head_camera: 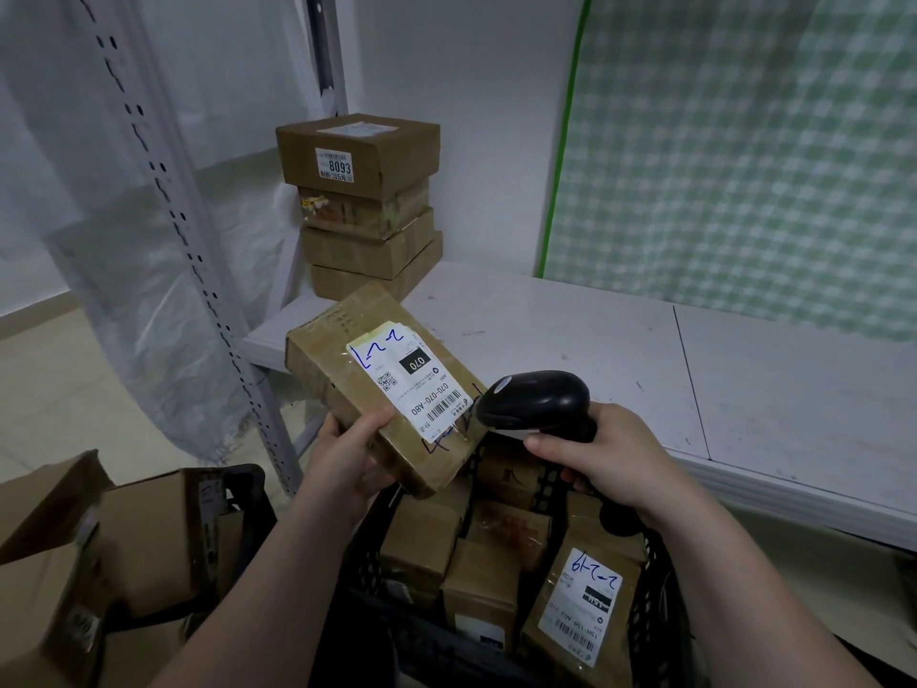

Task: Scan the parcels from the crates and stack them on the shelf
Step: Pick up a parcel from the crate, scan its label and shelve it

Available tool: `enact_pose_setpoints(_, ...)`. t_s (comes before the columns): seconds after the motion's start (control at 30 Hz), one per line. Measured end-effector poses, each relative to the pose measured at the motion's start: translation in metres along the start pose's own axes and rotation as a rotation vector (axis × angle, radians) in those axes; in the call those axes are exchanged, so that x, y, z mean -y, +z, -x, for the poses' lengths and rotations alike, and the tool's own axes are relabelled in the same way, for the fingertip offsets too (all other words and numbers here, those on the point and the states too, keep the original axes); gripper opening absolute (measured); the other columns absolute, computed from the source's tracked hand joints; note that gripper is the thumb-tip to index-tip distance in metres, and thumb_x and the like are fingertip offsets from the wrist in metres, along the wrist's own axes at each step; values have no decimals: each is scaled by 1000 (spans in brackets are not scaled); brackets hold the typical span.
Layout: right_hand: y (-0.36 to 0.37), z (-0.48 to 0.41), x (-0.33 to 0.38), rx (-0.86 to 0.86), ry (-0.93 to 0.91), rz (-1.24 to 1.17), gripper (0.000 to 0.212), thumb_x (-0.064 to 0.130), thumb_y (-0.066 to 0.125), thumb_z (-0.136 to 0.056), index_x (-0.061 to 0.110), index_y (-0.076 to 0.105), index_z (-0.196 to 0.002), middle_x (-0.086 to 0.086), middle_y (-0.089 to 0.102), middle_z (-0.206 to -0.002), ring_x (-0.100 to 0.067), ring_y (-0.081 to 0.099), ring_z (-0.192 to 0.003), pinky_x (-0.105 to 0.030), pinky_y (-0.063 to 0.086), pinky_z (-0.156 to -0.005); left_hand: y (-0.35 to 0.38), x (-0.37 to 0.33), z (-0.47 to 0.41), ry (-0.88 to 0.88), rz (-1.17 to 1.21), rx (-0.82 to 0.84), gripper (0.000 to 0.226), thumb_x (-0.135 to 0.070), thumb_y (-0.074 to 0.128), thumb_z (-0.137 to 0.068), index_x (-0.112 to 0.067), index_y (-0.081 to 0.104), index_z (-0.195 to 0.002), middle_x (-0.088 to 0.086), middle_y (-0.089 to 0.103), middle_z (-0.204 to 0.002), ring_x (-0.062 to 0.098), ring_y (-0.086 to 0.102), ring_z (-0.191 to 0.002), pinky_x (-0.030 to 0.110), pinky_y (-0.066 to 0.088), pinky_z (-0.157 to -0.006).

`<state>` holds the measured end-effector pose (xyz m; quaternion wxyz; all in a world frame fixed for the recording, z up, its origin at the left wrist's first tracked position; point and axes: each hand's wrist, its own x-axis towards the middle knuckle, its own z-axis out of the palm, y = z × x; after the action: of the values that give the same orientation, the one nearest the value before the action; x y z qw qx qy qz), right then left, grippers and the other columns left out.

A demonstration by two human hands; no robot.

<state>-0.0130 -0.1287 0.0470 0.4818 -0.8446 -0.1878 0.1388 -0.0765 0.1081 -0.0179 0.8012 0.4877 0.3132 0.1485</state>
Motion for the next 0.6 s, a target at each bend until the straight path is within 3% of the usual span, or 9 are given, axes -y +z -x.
enact_pose_setpoints(0.13,0,0,1,-47,21,-89,14,29,77,-78,28,64,-84,4,63,-68,-8,60,-57,-21,47,-53,0,-2,0,5,-16,-9,42,-23,70,-85,-25,56,-124,2,68,-109,26,68,-95,36,56,-61)
enact_pose_setpoints(0.23,0,-1,0,-67,84,-324,16,21,75,-81,16,65,-92,-2,64,-77,-9,62,-65,-21,49,-55,1,-8,1,-10,-1,24,35,-29,66,-88,-23,59,-121,-2,73,-93,25,70,-91,40,57,-71)
enact_pose_setpoints(0.3,0,-3,0,-70,127,-518,19,17,74,-80,13,64,-95,-6,64,-88,-18,63,-83,-25,52,-62,5,-14,4,-35,14,76,26,-31,60,-91,-21,61,-115,-3,74,-82,18,71,-74,38,56,-69)
enact_pose_setpoints(0.37,1,-7,1,-80,177,-658,28,21,78,-72,14,63,-96,-6,65,-96,-23,63,-95,-27,52,-64,10,-21,7,-59,9,125,20,-32,53,-95,-19,61,-108,-3,71,-70,8,61,-46,32,51,-61)
enact_pose_setpoints(0.4,2,-10,2,-79,203,-705,36,25,79,-67,14,63,-97,-7,65,-98,-24,63,-98,-27,52,-65,13,-24,8,-66,-1,146,20,-33,51,-96,-18,61,-105,-4,69,-64,7,57,-41,29,51,-60)
enact_pose_setpoints(0.43,3,-12,4,-73,224,-745,42,28,79,-62,14,62,-98,-7,67,-99,-25,63,-99,-28,52,-67,15,-28,8,-72,-8,168,23,-34,50,-95,-18,62,-105,-3,70,-66,9,59,-47,29,52,-64)
enact_pose_setpoints(0.5,6,-15,10,-47,242,-810,48,30,79,-58,14,62,-100,-4,71,-94,-22,66,-94,-29,53,-71,21,-36,8,-85,-3,200,35,-38,54,-92,-13,67,-111,6,73,-89,19,61,-77,38,48,-83)
enact_pose_setpoints(0.6,7,-19,20,-21,252,-871,42,32,77,-59,18,64,-96,2,75,-83,-17,67,-88,-30,52,-71,30,-49,9,-83,-16,222,35,-41,53,-92,-16,69,-110,7,73,-105,26,65,-99,47,47,-97)
